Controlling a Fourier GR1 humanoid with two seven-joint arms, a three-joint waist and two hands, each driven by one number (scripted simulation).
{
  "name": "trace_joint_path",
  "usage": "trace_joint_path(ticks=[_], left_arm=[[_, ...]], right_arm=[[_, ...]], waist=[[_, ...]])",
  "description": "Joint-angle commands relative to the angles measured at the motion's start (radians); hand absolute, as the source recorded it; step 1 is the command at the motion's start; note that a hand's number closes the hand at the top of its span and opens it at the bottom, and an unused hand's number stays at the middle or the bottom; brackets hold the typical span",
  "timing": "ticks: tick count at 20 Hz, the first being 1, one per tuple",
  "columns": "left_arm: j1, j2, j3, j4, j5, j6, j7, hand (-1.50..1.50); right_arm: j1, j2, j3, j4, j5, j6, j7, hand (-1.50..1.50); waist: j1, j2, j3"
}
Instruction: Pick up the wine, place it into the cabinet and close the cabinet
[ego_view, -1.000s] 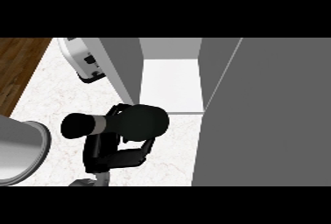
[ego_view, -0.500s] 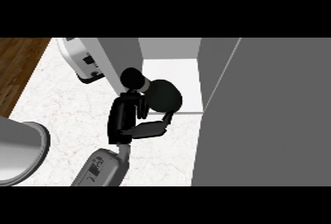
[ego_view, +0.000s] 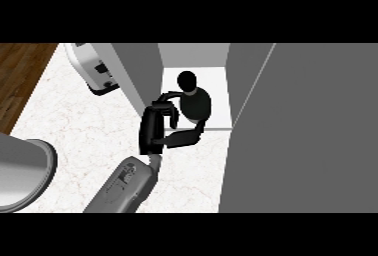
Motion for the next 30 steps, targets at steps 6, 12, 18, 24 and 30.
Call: trace_joint_path(ticks=[6, 12, 18, 24, 30], left_arm=[[-0.101, 0.0, 0.053, 0.273, 0.126, -0.053, -0.196, 1.5], [-0.196, 0.0, -0.008, 0.406, 0.269, -0.02, -0.302, 1.5], [-0.306, 0.0, -0.004, 0.492, 0.35, -0.077, -0.298, 1.5], [-0.436, 0.0, 0.005, 0.694, 0.462, -0.112, -0.353, 1.5], [-0.518, 0.0, -0.015, 0.786, 0.506, -0.095, -0.338, 1.5]], right_arm=[[0.014, -0.006, -0.044, -0.016, -0.092, 0.028, 0.007, -1.5], [0.019, 0.06, 0.049, -0.094, 0.001, -0.028, 0.04, -1.5], [-0.019, -0.016, -0.056, -0.019, -0.114, 0.002, 0.05, -1.5], [-0.034, 0.005, -0.025, 0.008, -0.079, 0.017, 0.011, -1.5], [0.008, 0.003, -0.04, 0.004, -0.096, 0.06, -0.013, -1.5]], waist=[[-0.003, 0.002, 0.0], [-0.011, 0.003, -0.001], [-0.01, 0.003, 0.0], [-0.029, 0.009, -0.001], [-0.04, 0.01, 0.0]])
